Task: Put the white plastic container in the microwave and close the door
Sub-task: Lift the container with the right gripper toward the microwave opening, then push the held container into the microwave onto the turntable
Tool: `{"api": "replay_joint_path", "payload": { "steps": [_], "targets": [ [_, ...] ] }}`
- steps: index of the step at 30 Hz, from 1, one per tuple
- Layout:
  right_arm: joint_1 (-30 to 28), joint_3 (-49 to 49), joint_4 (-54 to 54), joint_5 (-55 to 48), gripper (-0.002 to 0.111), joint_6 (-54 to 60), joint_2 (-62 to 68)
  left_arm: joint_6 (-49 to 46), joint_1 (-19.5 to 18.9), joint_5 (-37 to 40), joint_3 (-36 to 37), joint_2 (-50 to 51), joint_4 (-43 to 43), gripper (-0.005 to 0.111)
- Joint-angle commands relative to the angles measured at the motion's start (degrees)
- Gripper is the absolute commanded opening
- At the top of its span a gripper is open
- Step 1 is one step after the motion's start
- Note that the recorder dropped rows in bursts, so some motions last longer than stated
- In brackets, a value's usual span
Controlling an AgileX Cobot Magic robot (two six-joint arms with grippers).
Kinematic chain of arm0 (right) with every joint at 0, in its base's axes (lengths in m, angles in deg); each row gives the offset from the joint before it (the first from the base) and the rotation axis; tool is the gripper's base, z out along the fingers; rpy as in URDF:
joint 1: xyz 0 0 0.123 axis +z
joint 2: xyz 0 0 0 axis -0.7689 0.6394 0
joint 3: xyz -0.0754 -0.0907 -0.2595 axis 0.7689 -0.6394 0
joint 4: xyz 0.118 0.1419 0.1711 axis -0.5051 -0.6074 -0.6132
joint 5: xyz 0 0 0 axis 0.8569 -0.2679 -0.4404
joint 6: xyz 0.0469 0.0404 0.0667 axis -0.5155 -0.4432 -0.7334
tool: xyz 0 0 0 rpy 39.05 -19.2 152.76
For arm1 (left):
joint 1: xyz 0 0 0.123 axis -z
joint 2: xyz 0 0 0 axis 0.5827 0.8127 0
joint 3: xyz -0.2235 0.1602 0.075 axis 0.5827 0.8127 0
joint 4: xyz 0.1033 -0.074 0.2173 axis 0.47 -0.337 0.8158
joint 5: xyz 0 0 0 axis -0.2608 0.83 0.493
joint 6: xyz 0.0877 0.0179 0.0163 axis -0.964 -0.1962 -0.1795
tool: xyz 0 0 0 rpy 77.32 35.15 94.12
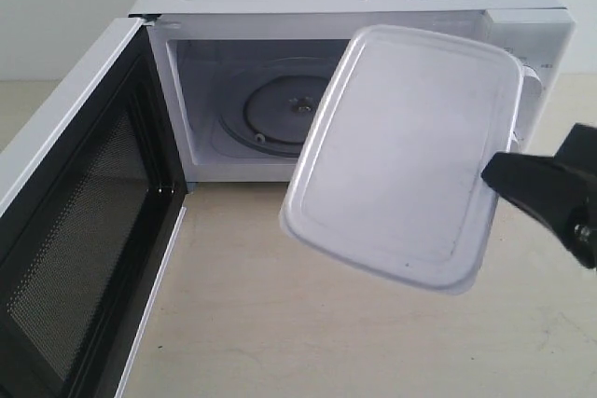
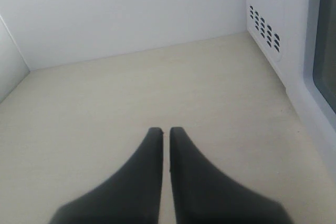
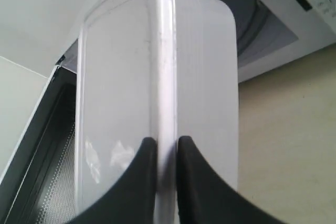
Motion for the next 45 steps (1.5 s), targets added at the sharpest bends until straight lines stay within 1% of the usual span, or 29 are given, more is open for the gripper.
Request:
{"api": "replay_joint_path", "payload": {
  "steps": [1, 4, 6, 8, 12, 18, 22, 26, 34, 38, 39, 41, 42, 45],
  "targets": [
    [0.28, -6.15, 1.31, 7.51, 0.0, -4.39, -0.2, 0.55, -0.19, -0.4, 0.22, 0.21, -0.05, 0.004],
    [0.28, -12.46, -4.14, 15.23, 0.0, -1.76, -0.2, 0.55, -0.19, -0.4, 0.22, 0.21, -0.05, 0.004],
    [0.28, -15.69, -7.41, 18.58, 0.0, -1.65, -0.2, 0.55, -0.19, -0.4, 0.22, 0.21, -0.05, 0.004],
    [0.28, -16.2, -12.02, 21.48, 0.0, -1.65, -0.2, 0.55, -0.19, -0.4, 0.22, 0.21, -0.05, 0.004],
    [0.28, -16.2, -14.62, 23.74, 0.0, -0.49, -0.2, 0.55, -0.19, -0.4, 0.22, 0.21, -0.05, 0.004],
    [0.28, -16.2, -20.88, 23.54, 0.0, 2.6, 0.01, 0.55, -0.19, -0.4, 0.22, 0.21, -0.05, 0.004],
    [0.28, -16.2, -20.94, 23.92, 0.0, 3.08, 4.47, 0.55, -0.19, -0.4, 0.22, 0.21, -0.05, 0.004],
    [0.28, -16.11, -20.94, 27.85, 0.0, 3.08, 10.59, 0.55, -0.19, -0.4, 0.22, 0.21, -0.05, 0.004],
    [0.42, -10.39, -19.82, 35.01, 0.0, -0.97, 23.87, 0.55, -0.19, -0.4, 0.22, 0.21, -0.05, 0.004],
    [0.54, -6.3, -16.25, 41.2, 0.0, -5.45, 33.77, 0.55, -0.19, -0.4, 0.22, 0.21, -0.05, 0.004],
    [1.27, -5.54, -16.36, 41.87, 0.0, -5.6, 35.38, 0.55, -0.19, -0.4, 0.22, 0.21, -0.05, 0.004],
    [5.08, -3.11, -20.13, 45.17, 0.0, -5.04, 39.87, 0.55, -0.19, -0.4, 0.22, 0.21, -0.05, 0.004],
    [8.57, -1.28, -24.61, 46.68, 0.0, -3.72, 43.05, 0.55, -0.19, -0.4, 0.22, 0.21, -0.05, 0.004],
    [14.01, 3.64, -34.64, 50.93, 0.0, -2.29, 50.13, 0.55, -0.19, -0.4, 0.22, 0.21, -0.05, 0.004]
  ]
}}
